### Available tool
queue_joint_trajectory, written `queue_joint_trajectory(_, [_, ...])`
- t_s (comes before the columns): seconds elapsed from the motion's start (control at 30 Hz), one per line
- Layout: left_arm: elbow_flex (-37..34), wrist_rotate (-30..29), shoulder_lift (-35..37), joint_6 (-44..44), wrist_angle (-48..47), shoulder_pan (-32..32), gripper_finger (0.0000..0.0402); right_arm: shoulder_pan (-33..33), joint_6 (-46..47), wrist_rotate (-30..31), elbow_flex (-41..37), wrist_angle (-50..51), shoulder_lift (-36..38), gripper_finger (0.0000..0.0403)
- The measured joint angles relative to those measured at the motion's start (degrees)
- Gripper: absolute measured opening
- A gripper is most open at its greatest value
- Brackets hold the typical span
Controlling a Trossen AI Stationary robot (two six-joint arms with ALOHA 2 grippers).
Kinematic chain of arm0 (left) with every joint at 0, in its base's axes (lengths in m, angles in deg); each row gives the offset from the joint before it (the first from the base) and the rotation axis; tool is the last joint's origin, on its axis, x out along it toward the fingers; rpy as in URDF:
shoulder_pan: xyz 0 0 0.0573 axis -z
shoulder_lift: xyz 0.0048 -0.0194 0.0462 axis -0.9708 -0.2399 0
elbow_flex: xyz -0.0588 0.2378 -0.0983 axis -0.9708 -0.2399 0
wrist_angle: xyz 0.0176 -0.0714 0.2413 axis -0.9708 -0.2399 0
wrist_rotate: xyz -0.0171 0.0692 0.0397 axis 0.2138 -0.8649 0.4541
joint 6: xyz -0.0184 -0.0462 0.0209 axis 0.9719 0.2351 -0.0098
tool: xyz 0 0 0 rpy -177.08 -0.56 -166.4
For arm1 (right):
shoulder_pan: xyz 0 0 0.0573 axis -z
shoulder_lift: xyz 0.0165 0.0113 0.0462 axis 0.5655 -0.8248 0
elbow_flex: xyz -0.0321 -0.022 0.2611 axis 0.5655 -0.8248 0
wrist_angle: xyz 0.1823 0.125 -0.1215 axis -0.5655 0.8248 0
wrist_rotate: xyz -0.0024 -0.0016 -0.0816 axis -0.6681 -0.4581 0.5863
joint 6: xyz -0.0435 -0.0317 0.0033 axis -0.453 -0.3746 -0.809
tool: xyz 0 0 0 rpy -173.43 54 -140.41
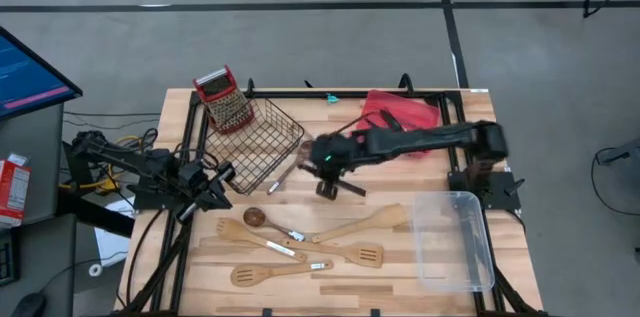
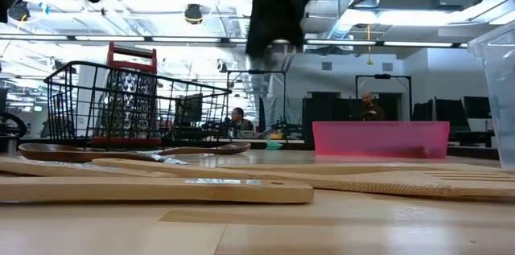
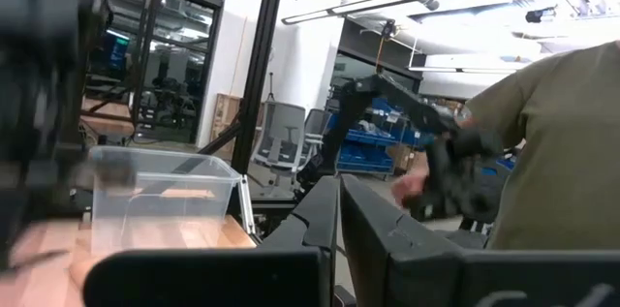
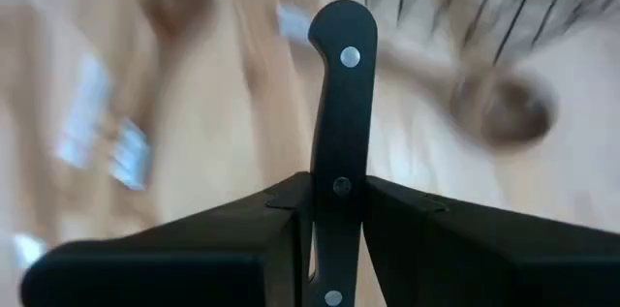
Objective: Pick & Place Kitchen Items
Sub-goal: Put the black knife into the red bin
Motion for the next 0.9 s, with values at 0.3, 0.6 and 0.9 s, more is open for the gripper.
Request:
queue_joint_trajectory(0.3, [0.0, 0.0, 0.0, 0.0, 0.1, 0.0, 0.0002, 0.5, 0.2, -1.5, 0.1, -10.8, 21.6, 0.0069])
queue_joint_trajectory(0.6, [0.0, 0.0, 0.0, 0.0, 0.2, 0.0, 0.0002, -2.7, -3.5, -1.6, 0.1, -20.2, 38.8, 0.0069])
queue_joint_trajectory(0.9, [0.0, 0.0, 0.0, 0.0, 0.3, 0.0, 0.0002, -14.5, -11.0, -6.3, 0.2, -26.8, 48.5, 0.0072])
